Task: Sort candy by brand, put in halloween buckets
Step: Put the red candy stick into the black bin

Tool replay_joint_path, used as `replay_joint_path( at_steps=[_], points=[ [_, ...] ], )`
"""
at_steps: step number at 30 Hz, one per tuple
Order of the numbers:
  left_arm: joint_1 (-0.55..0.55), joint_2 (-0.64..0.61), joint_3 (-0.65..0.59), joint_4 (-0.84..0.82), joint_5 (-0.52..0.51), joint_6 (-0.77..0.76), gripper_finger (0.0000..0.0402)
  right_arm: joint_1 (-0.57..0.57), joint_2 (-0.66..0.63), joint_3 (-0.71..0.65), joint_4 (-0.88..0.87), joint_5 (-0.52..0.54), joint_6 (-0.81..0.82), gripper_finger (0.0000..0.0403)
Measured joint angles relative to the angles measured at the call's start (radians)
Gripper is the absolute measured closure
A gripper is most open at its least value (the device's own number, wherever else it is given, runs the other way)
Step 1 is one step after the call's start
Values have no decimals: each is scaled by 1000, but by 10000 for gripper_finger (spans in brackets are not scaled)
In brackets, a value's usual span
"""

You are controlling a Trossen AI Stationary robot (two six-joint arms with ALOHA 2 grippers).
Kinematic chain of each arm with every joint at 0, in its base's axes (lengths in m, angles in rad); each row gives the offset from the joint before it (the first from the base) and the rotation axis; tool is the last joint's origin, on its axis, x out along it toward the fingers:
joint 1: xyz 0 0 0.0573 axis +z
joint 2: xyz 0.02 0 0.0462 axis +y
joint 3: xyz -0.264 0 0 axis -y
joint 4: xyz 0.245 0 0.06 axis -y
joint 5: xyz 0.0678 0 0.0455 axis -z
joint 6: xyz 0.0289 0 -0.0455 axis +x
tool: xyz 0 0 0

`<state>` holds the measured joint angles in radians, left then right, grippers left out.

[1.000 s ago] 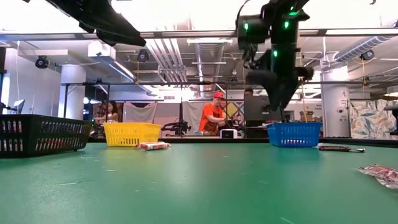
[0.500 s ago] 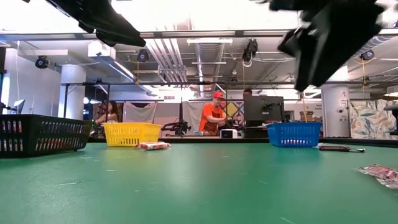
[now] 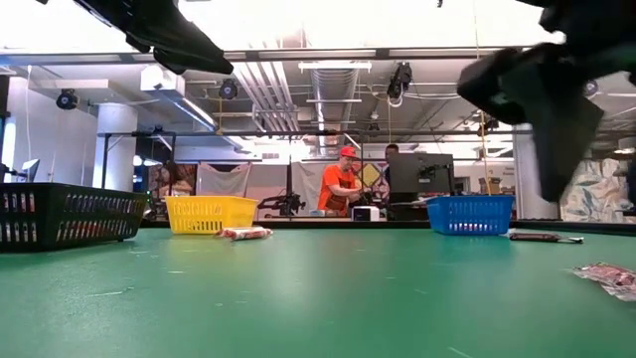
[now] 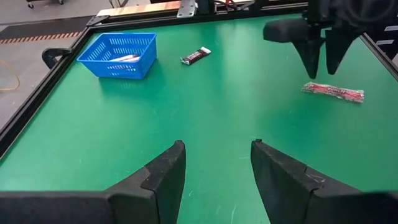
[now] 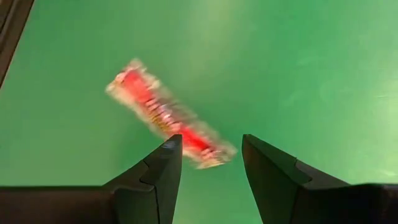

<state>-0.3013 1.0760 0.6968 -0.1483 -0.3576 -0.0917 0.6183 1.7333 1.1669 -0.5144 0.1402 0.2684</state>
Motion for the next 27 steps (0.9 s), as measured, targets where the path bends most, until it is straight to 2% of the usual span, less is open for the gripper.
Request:
replay_joint_path(
  at_steps=[3, 15, 19, 25, 27],
  points=[
    [0, 0, 0, 1, 0, 3, 236, 0, 22, 3, 4, -46, -26, 239],
    [0, 0, 0, 2, -1, 3, 236, -8, 121, 8, 23, -69, -140, 258],
    [0, 0, 0, 2, -1, 3, 236, -9, 122, 8, 26, -74, -139, 292],
    [0, 0, 0, 8, -2, 3, 236, -16, 122, 7, 33, -81, -104, 374],
    [0, 0, 0, 8, -2, 3, 236, -19, 122, 7, 35, -72, -101, 386]
  ],
)
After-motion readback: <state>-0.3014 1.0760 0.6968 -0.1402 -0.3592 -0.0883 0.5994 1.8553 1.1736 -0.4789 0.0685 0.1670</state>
